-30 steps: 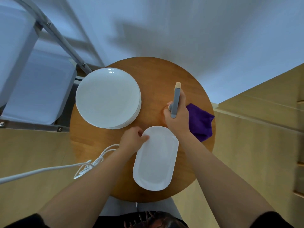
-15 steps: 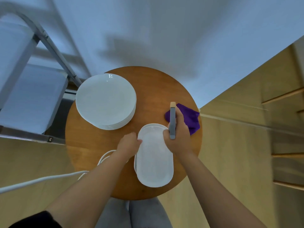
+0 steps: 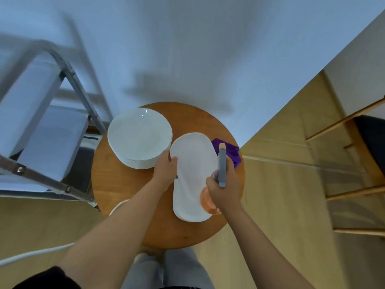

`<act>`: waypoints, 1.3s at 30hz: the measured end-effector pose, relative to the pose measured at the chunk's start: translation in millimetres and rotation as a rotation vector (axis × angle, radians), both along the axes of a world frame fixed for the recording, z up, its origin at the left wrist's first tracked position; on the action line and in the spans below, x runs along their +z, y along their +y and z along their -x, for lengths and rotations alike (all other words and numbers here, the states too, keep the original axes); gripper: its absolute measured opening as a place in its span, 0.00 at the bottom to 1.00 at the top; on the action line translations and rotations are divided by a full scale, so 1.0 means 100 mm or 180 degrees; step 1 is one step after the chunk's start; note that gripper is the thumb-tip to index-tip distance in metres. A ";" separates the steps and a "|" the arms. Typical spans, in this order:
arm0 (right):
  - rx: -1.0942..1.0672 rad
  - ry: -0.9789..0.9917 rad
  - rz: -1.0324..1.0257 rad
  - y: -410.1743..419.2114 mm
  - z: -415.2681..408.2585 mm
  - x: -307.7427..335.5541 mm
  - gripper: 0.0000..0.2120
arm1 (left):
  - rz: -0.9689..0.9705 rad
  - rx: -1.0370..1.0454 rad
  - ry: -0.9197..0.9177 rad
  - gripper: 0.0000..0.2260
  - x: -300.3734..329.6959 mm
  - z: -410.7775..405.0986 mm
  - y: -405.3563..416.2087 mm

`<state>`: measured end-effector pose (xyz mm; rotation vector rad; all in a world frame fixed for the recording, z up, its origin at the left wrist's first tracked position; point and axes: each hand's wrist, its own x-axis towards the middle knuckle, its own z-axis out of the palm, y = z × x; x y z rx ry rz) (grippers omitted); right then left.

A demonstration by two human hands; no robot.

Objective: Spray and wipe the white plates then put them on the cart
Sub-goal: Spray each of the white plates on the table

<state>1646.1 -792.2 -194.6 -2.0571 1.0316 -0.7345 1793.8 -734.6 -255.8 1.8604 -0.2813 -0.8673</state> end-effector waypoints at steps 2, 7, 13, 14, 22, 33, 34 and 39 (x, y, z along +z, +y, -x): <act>-0.0090 0.0057 0.0090 0.06 -0.05 0.17 0.14 | 0.0160 0.0089 -0.0066 0.13 0.26 -0.08 0.01; -0.0004 -0.0077 0.0051 0.23 -0.16 0.77 0.04 | 0.0660 0.0341 0.0010 0.16 0.95 -0.25 0.12; 0.0257 -0.0658 -0.0497 0.40 -0.40 1.45 0.13 | 0.1613 0.0822 0.0899 0.16 1.67 -0.48 0.32; 0.0348 -0.0686 -0.0539 0.43 -0.44 1.51 0.13 | 0.1727 0.0863 0.1039 0.17 1.75 -0.49 0.36; 0.0801 -0.0307 -0.0510 0.55 -0.62 1.65 0.09 | 0.2712 0.1074 0.1867 0.21 1.98 -0.40 0.57; 0.0955 -0.0319 -0.0753 0.57 -0.59 1.58 0.11 | 0.2866 0.1337 0.2295 0.25 1.89 -0.25 0.55; 0.0930 -0.0300 -0.0758 0.56 -0.58 1.56 0.11 | 0.2867 0.1344 0.2297 0.25 1.88 -0.24 0.55; 0.0524 -0.0544 -0.0737 0.53 -0.45 1.43 0.13 | 0.2937 0.1413 0.2308 0.26 1.84 -0.26 0.60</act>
